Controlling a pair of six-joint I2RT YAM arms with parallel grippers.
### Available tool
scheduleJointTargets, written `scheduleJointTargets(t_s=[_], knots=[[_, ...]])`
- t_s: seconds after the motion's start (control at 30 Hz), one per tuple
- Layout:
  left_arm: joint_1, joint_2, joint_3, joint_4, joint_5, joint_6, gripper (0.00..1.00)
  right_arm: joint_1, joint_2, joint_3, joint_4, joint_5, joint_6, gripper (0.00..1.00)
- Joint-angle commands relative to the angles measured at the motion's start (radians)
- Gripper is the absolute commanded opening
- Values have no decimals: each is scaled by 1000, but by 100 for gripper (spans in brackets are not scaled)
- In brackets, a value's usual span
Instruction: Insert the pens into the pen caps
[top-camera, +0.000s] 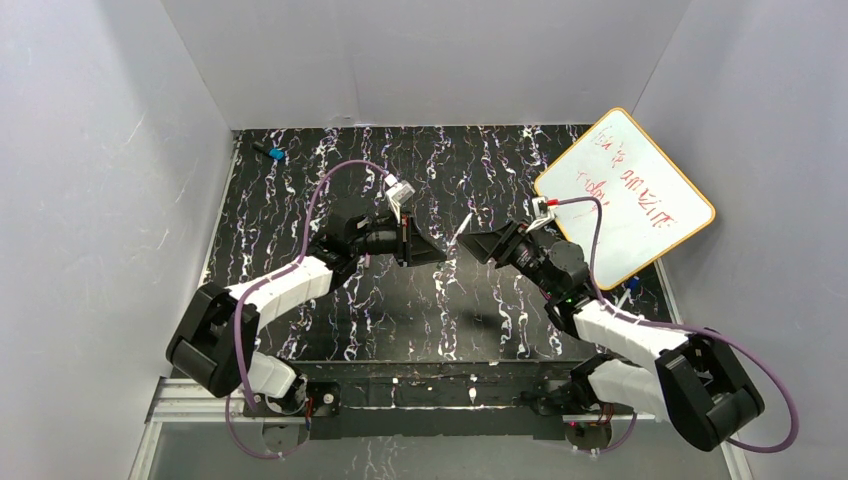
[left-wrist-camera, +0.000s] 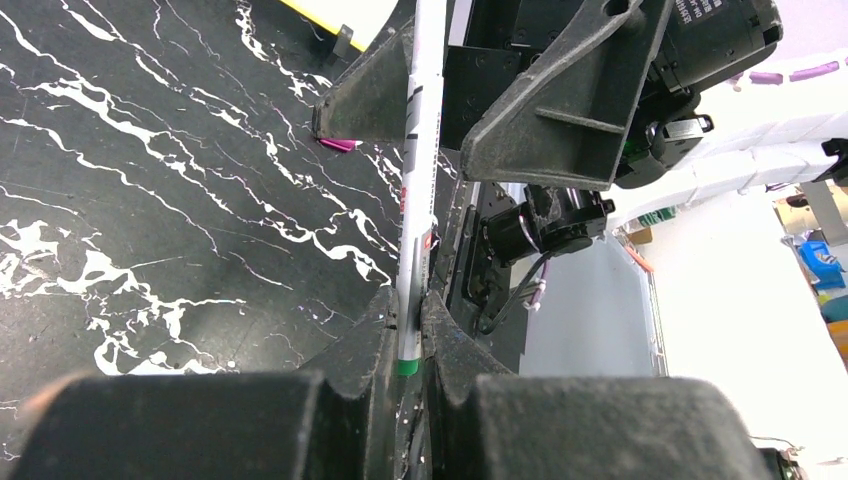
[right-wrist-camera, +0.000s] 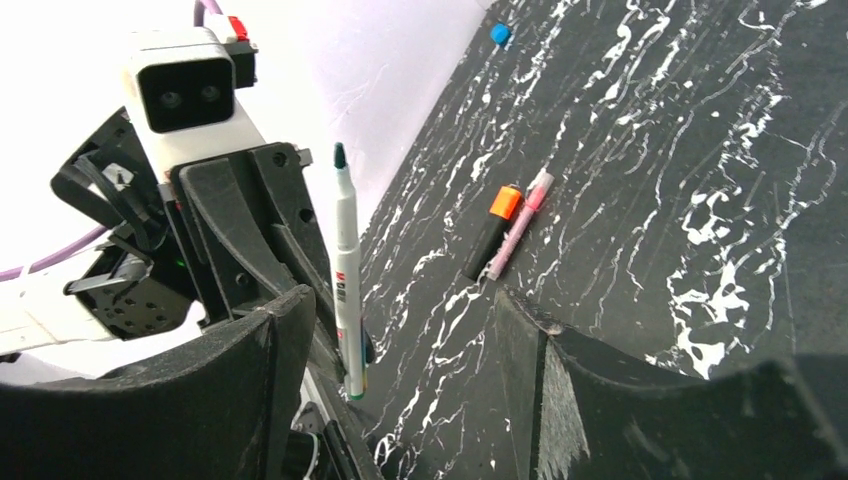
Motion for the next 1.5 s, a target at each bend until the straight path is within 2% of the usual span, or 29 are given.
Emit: scheduleJointTargets(t_s=[0.0, 0.1, 0.13, 0.23, 0.33, 0.37, 0.43, 0.47, 0.53, 0.6, 0.73, 0.83, 0.9, 0.93, 1.03, 1.07, 1.17, 1.23, 1.33, 1.47], knots=[[2, 1, 24, 32, 41, -14, 0, 1, 26, 45, 155, -36, 12, 73], [2, 4, 21, 34, 43, -14, 0, 0, 42, 61, 163, -46, 12, 72], [3, 9, 20, 39, 48, -17, 0, 1, 62, 74, 168, -51, 20, 67], [2, 14, 20, 46, 50, -21, 0, 1, 90, 91, 166, -69, 36, 58], [2, 16, 20, 53, 50, -24, 0, 0, 125, 107, 174, -98, 55, 41], [2, 16, 21, 53, 52, -23, 0, 1, 136, 109, 183, -108, 62, 32], [2, 16, 22, 53, 55, -23, 0, 1, 155, 115, 189, -119, 74, 3], [1, 16, 22, 53, 60, -25, 0, 0, 164, 121, 187, -125, 79, 1], [-2, 21, 24, 53, 74, -31, 3, 0, 178, 133, 186, -141, 85, 1], [-11, 35, 31, 53, 97, -34, 28, 0, 190, 143, 191, -150, 89, 1], [-44, 61, 37, 53, 102, -21, 42, 0, 214, 164, 208, -154, 93, 1], [-68, 80, 46, 58, 94, -16, 43, 2, 236, 180, 230, -159, 101, 1], [-73, 85, 47, 61, 89, -13, 40, 3, 247, 186, 246, -162, 106, 1], [-73, 84, 46, 62, 89, -10, 35, 5, 251, 189, 247, -163, 108, 1], [-73, 76, 40, 57, 79, -1, 4, 6, 253, 191, 248, -165, 108, 1], [-73, 72, 38, 46, 70, 8, 0, 7, 253, 190, 247, -166, 108, 1], [-73, 71, 38, 25, 58, 20, 0, 8, 250, 183, 240, -171, 108, 1], [-73, 71, 43, 6, 48, 28, 18, 9, 245, 178, 232, -172, 109, 1], [-73, 71, 49, -15, 40, 42, 32, 9, 236, 168, 219, -173, 106, 1], [-71, 62, 59, -52, 33, 64, 35, 8, 219, 160, 193, -178, 95, 1]])
